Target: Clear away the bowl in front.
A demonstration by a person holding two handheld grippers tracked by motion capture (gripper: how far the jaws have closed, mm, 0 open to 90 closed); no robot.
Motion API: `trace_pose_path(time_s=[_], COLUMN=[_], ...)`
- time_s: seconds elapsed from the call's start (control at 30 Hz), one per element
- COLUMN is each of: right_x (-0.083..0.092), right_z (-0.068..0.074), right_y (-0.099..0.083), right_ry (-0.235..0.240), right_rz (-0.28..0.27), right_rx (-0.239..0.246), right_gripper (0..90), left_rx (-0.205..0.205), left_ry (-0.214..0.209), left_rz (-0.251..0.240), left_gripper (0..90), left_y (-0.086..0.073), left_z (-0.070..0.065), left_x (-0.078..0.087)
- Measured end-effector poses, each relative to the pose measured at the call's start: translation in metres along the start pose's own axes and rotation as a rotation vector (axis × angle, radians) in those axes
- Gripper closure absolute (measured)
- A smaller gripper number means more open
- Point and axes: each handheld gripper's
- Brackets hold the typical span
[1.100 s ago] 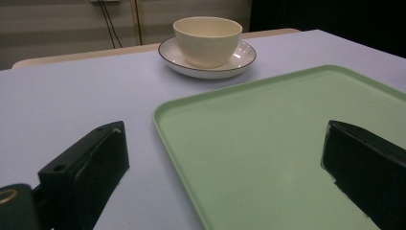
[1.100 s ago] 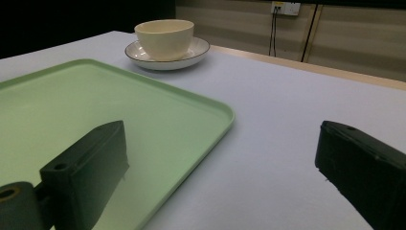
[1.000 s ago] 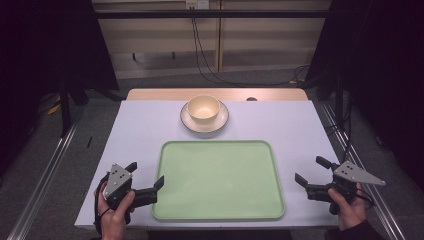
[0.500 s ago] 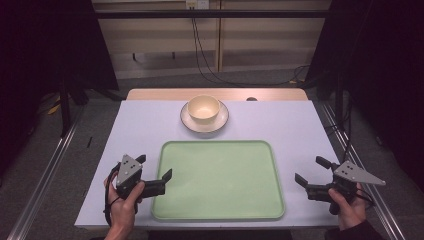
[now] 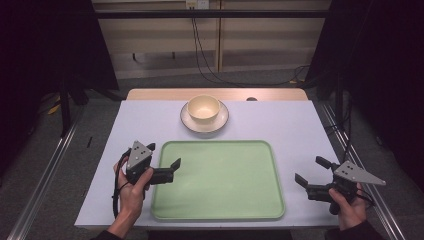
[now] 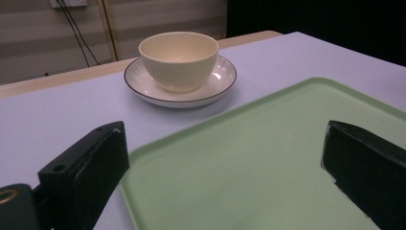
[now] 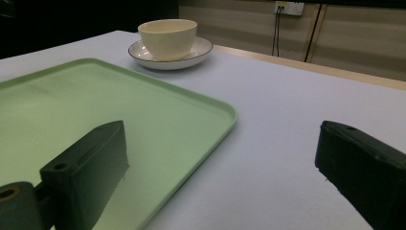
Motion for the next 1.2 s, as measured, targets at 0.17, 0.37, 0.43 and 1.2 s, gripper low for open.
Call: trace_pose_path(time_s=[0.17, 0.37, 0.43, 1.2], right_x=[0.001, 0.0, 0.0, 0.001], right_z=[0.0, 0.0, 0.0, -0.001], right_y=[0.0, 0.0, 0.0, 0.0], right_ry=[0.006, 0.01, 0.011, 0.01], right_rz=[0.001, 0.0, -0.001, -0.009], right_rx=[-0.002, 0.0, -0.004, -0.003], right_gripper=[3.6, 3.7, 3.7, 3.7], left_rx=[0.052, -0.029, -0.018, -0.088], left_ry=[-0.034, -0.026, -0.038, -0.068], left_rz=[-0.002, 0.011, 0.014, 0.029], left_gripper=[3.6, 3.4, 3.2, 2.5], left_y=[0.006, 0.012, 0.015, 0.046], left_z=[0.001, -0.004, -0.006, -0.013], left_x=[-0.012, -0.025, -0.029, -0.08])
Point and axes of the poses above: each handheld gripper's, and its own axes: x roughly backward along the jaws, y roughly out of its top, z roughly to its left, and after that the axes turned 11 degrees about y, right-handed
